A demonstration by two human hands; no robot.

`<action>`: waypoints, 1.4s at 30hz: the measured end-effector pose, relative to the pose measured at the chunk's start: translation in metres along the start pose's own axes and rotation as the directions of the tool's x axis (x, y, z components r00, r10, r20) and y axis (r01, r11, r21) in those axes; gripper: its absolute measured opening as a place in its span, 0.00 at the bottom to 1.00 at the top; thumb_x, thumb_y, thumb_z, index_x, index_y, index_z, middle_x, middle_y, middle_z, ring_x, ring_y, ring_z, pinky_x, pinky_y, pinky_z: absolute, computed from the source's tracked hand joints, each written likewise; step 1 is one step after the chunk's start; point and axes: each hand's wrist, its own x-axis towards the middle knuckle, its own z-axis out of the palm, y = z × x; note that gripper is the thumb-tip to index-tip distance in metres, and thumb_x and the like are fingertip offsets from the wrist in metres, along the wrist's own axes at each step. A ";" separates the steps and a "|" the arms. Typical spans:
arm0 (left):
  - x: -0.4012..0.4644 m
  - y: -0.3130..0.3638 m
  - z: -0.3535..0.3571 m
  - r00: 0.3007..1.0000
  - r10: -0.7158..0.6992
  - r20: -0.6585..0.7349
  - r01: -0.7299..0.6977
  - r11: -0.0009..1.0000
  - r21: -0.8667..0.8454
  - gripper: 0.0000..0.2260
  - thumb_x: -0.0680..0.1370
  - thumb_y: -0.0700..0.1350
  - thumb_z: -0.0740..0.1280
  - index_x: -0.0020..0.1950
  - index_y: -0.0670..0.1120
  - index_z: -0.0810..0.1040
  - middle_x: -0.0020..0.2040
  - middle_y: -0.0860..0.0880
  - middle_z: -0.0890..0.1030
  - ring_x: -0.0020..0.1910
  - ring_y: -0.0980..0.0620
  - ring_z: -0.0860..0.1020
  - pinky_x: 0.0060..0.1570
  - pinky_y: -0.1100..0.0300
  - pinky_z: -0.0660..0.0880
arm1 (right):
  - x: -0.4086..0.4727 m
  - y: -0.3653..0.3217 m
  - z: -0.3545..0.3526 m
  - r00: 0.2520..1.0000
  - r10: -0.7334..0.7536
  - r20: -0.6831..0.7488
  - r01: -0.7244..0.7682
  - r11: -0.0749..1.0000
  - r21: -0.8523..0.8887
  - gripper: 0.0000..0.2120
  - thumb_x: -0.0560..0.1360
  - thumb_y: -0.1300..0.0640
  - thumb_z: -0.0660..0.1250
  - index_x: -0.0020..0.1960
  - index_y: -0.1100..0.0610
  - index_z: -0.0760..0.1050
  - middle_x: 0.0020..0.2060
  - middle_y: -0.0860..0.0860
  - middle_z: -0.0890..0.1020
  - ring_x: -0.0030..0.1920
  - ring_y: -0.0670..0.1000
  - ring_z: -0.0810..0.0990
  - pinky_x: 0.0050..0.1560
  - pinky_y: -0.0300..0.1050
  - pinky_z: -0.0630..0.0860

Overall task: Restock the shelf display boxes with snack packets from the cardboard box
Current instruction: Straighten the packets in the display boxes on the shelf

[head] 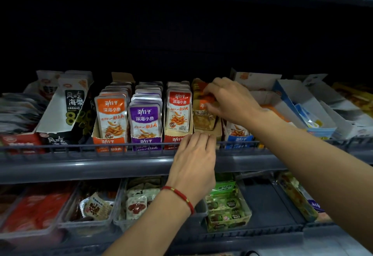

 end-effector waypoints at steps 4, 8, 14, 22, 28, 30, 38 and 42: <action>0.005 0.000 -0.006 1.000 0.014 0.009 -0.014 0.999 0.032 0.30 0.71 0.40 0.69 0.73 0.41 0.70 0.68 0.44 0.74 0.69 0.44 0.70 0.75 0.48 0.62 | 0.010 0.005 -0.005 1.000 -0.011 0.019 0.011 1.000 -0.006 0.15 0.79 0.48 0.68 0.63 0.52 0.76 0.54 0.52 0.80 0.55 0.55 0.78 0.50 0.52 0.75; 0.008 0.001 -0.010 0.999 0.012 0.036 -0.014 0.999 0.041 0.30 0.74 0.41 0.68 0.76 0.43 0.66 0.72 0.45 0.71 0.72 0.45 0.66 0.77 0.49 0.58 | 0.011 0.009 -0.009 0.997 0.003 0.071 -0.005 1.000 0.027 0.15 0.80 0.50 0.67 0.65 0.52 0.76 0.55 0.53 0.80 0.57 0.56 0.79 0.52 0.54 0.77; 0.009 0.001 -0.010 0.999 0.002 0.052 -0.004 0.999 0.047 0.30 0.76 0.42 0.66 0.77 0.44 0.63 0.74 0.46 0.68 0.74 0.46 0.63 0.79 0.48 0.55 | 0.002 0.006 -0.006 0.998 0.008 0.055 -0.011 0.999 0.043 0.18 0.79 0.51 0.68 0.67 0.54 0.75 0.56 0.53 0.78 0.55 0.55 0.78 0.51 0.54 0.78; 0.012 0.003 -0.010 0.998 -0.012 0.063 0.008 0.998 0.055 0.29 0.76 0.42 0.66 0.77 0.44 0.63 0.74 0.46 0.68 0.74 0.46 0.63 0.79 0.49 0.55 | -0.012 0.006 -0.001 0.998 0.030 0.063 -0.028 0.999 -0.035 0.29 0.75 0.45 0.73 0.71 0.54 0.70 0.62 0.53 0.76 0.62 0.55 0.75 0.61 0.54 0.72; 0.013 0.003 -0.009 0.998 -0.010 0.069 0.006 0.998 0.054 0.29 0.77 0.43 0.66 0.78 0.45 0.63 0.74 0.46 0.67 0.74 0.47 0.62 0.78 0.50 0.56 | -0.007 0.003 0.005 0.995 0.038 0.090 -0.036 0.999 -0.021 0.29 0.73 0.51 0.75 0.70 0.55 0.69 0.62 0.54 0.74 0.61 0.57 0.76 0.62 0.57 0.74; 0.012 0.004 -0.010 0.997 -0.012 0.072 0.008 0.998 0.057 0.30 0.76 0.43 0.66 0.78 0.44 0.63 0.74 0.46 0.67 0.74 0.47 0.62 0.78 0.50 0.55 | -0.006 0.001 0.005 0.994 0.053 0.098 -0.053 0.999 -0.006 0.29 0.74 0.53 0.75 0.70 0.55 0.68 0.62 0.54 0.74 0.62 0.57 0.76 0.62 0.58 0.74; 0.011 0.002 -0.010 0.997 -0.003 0.081 -0.003 0.997 0.072 0.30 0.77 0.43 0.66 0.78 0.44 0.62 0.74 0.46 0.66 0.74 0.46 0.61 0.79 0.50 0.55 | -0.007 0.004 0.011 0.995 0.052 0.087 -0.053 0.999 0.005 0.30 0.78 0.48 0.68 0.76 0.54 0.63 0.67 0.54 0.73 0.65 0.56 0.74 0.65 0.56 0.72; 0.011 0.003 -0.009 0.997 -0.002 0.074 -0.003 0.998 0.070 0.30 0.76 0.42 0.66 0.78 0.44 0.62 0.74 0.46 0.67 0.74 0.46 0.62 0.79 0.50 0.55 | -0.011 0.002 0.015 0.986 -0.002 0.167 0.007 1.000 -0.025 0.29 0.85 0.44 0.51 0.81 0.57 0.53 0.78 0.55 0.64 0.77 0.56 0.64 0.76 0.60 0.56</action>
